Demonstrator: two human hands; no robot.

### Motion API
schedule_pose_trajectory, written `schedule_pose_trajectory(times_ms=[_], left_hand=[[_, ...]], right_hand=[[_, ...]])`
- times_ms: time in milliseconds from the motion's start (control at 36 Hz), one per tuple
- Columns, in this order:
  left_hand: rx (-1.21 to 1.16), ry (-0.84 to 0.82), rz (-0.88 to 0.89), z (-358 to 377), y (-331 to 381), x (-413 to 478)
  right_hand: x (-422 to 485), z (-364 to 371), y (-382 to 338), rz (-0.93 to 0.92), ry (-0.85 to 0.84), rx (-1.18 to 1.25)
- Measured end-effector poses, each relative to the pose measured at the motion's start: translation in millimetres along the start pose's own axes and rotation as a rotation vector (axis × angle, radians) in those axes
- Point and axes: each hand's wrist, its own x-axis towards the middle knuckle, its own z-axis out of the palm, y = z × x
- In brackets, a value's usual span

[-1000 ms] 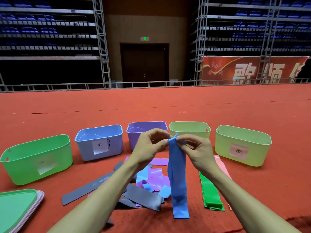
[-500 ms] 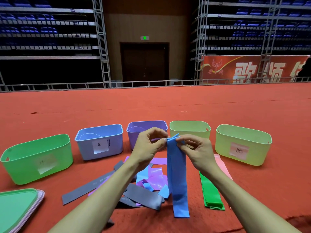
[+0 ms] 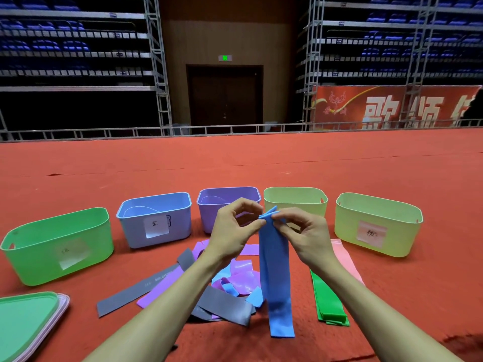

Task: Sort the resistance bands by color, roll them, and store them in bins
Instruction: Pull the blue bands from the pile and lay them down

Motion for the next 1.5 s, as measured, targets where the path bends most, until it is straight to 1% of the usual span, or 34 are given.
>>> schedule_pose_trajectory(times_ms=[83,361,500,583,722,806,1000,1139,1278,1500], left_hand=[[-0.030,0.005,-0.006,-0.1,1.2,-0.7],[-0.065,-0.015,-0.013,-1.9,7.7,-3.6],[-0.062,-0.003,-0.028,-1.8,8.2,-2.3],[-0.019,0.000,-0.029,0.0,10.9,1.1],[0.049,0.016,0.033,1.7,20.1,8.3],[0.042,0.029,0.045,1.1,20.8,13.8],[0.041,0.029,0.058,2.1,23.4,21.5],[0.119,0.029,0.097,-0.5,23.5,25.9],[0.098,0.038,0.096,1.7,26.4,29.5],[0.066,0.048,0.074,2.9,24.5,31.0]], right_hand=[[1.4,-0.6,4.2,-0.025,0.020,0.011],[0.2,0.4,5.3,0.073,0.032,0.121],[0.6,0.2,7.1,0.080,0.035,0.108],[3.0,0.3,7.9,0.091,0.046,0.111],[11.4,-0.4,2.5,0.074,0.067,0.115],[14.4,0.4,-1.8,0.080,0.065,0.158],[15.9,0.7,-10.3,0.109,0.035,0.168],[19.8,-2.5,-12.1,0.119,0.021,0.123],[24.6,-3.0,-12.9,0.128,0.026,0.129],[27.4,-5.5,-12.7,0.188,-0.020,0.126]])
